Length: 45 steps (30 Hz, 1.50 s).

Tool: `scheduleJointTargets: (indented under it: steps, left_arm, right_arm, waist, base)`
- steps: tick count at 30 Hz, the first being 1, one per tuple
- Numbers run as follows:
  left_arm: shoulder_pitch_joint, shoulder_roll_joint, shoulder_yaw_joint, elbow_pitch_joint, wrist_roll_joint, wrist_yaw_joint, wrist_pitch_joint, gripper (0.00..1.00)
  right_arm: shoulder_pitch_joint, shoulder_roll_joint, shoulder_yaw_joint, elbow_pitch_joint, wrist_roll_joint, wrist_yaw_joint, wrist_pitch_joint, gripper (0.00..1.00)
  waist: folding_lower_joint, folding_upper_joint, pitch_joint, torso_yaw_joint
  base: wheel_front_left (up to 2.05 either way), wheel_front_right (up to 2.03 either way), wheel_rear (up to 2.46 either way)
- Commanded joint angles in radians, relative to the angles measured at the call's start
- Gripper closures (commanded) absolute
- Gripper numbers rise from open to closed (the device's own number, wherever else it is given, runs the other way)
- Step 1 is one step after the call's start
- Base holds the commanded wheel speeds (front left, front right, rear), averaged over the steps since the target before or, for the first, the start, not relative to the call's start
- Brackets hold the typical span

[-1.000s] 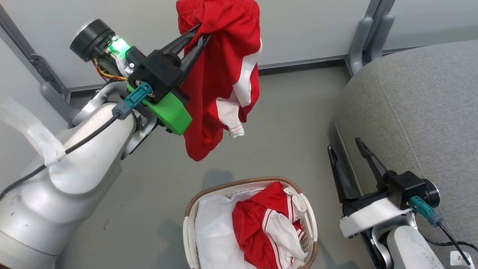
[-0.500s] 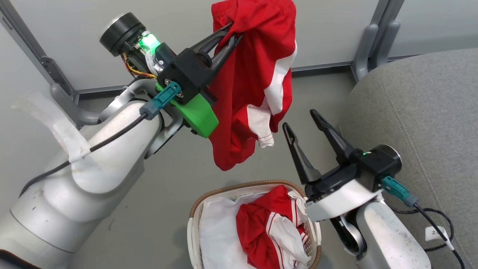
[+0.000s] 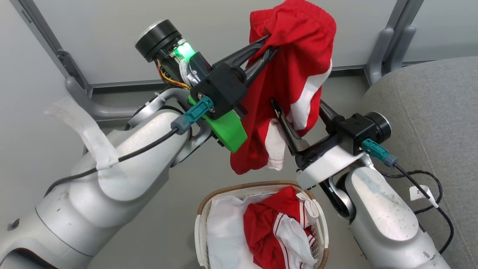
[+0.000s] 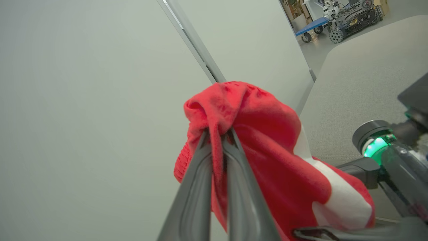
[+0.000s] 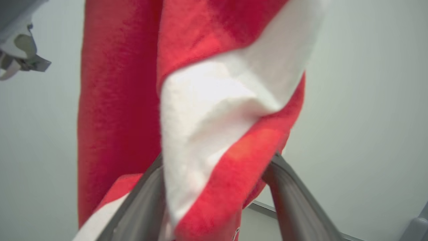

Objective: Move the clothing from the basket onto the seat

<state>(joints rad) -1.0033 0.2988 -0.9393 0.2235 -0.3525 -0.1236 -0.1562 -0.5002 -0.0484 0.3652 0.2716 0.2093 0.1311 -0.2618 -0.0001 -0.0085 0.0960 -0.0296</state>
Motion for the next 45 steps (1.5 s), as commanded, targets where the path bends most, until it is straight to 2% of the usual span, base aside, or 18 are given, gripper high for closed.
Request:
scheduleJointTargets:
  steps: [1, 2, 4, 12, 14, 15, 17, 22, 38, 42, 45]
  left_arm:
    - [0.006, -0.005, -0.003, -0.003, -0.006, 0.004, -0.007, 1.00]
    - [0.013, -0.005, -0.005, -0.002, -0.008, 0.004, -0.006, 1.00]
    - [0.025, -0.004, -0.007, 0.003, -0.016, 0.008, -0.010, 1.00]
    - [0.110, -0.005, 0.010, 0.040, -0.062, 0.033, -0.060, 0.98]
    - [0.143, -0.006, 0.019, 0.055, -0.077, 0.043, -0.077, 0.62]
    - [0.163, -0.009, 0.026, 0.064, -0.087, 0.049, -0.085, 0.23]
    - [0.199, -0.014, 0.042, 0.080, -0.103, 0.060, -0.097, 0.00]
    - [0.293, -0.029, 0.085, 0.121, -0.129, 0.071, -0.109, 0.00]
    - [0.547, -0.102, 0.253, 0.144, -0.090, 0.012, -0.108, 0.00]
    - [0.566, -0.119, 0.269, 0.153, -0.067, 0.002, -0.109, 0.00]
    - [0.574, -0.123, 0.278, 0.159, -0.051, -0.001, -0.108, 0.00]
  right_arm:
    - [-0.018, -0.004, 0.005, 0.012, 0.010, -0.001, -0.005, 0.29]
    - [-0.027, -0.004, 0.006, 0.020, 0.019, -0.001, -0.005, 0.62]
    - [-0.036, -0.004, 0.010, 0.027, 0.031, -0.001, -0.005, 1.00]
    - [-0.023, -0.004, -0.024, -0.001, 0.046, -0.001, -0.005, 1.00]
    - [-0.017, -0.004, -0.037, -0.013, 0.044, -0.001, -0.005, 1.00]
    - [-0.015, -0.004, -0.045, -0.019, 0.041, -0.001, -0.005, 1.00]
    - [-0.010, -0.004, -0.060, -0.027, 0.034, -0.001, -0.005, 1.00]
    - [0.000, -0.004, -0.102, -0.040, 0.018, -0.001, -0.005, 1.00]
    - [0.046, -0.004, -0.218, -0.037, -0.029, -0.001, -0.005, 1.00]
    - [0.063, -0.004, -0.251, -0.036, -0.041, -0.001, -0.005, 1.00]
    - [0.070, -0.004, -0.276, -0.039, -0.046, -0.001, -0.005, 1.00]
  waist:
    - [0.0001, 0.0085, 0.001, 0.007]
    - [0.0001, 0.0085, 0.002, 0.009]
    - [0.0001, 0.0085, 0.004, 0.011]
    - [0.0001, 0.0085, 0.011, 0.006]
    - [0.0001, 0.0085, 0.013, 0.005]
    - [0.0001, 0.0085, 0.013, 0.005]
    - [0.0001, 0.0085, 0.013, 0.005]
    - [0.0001, 0.0085, 0.014, 0.006]
    - [0.0001, 0.0085, 0.028, 0.008]
    - [0.0001, 0.0085, 0.039, -0.013]
    - [0.0001, 0.0085, 0.057, -0.055]
  base:
    - [0.00, 0.00, 0.00]
    - [0.00, 0.00, 0.00]
    - [0.00, 0.00, 0.00]
    - [0.00, 0.00, 0.00]
    - [0.00, 0.00, 0.00]
    - [0.00, 0.00, 0.00]
    - [0.00, 0.00, 0.00]
    - [0.00, 0.00, 0.00]
    - [0.00, 0.00, 0.00]
    - [0.00, 0.00, 0.00]
    - [0.00, 0.00, 0.00]
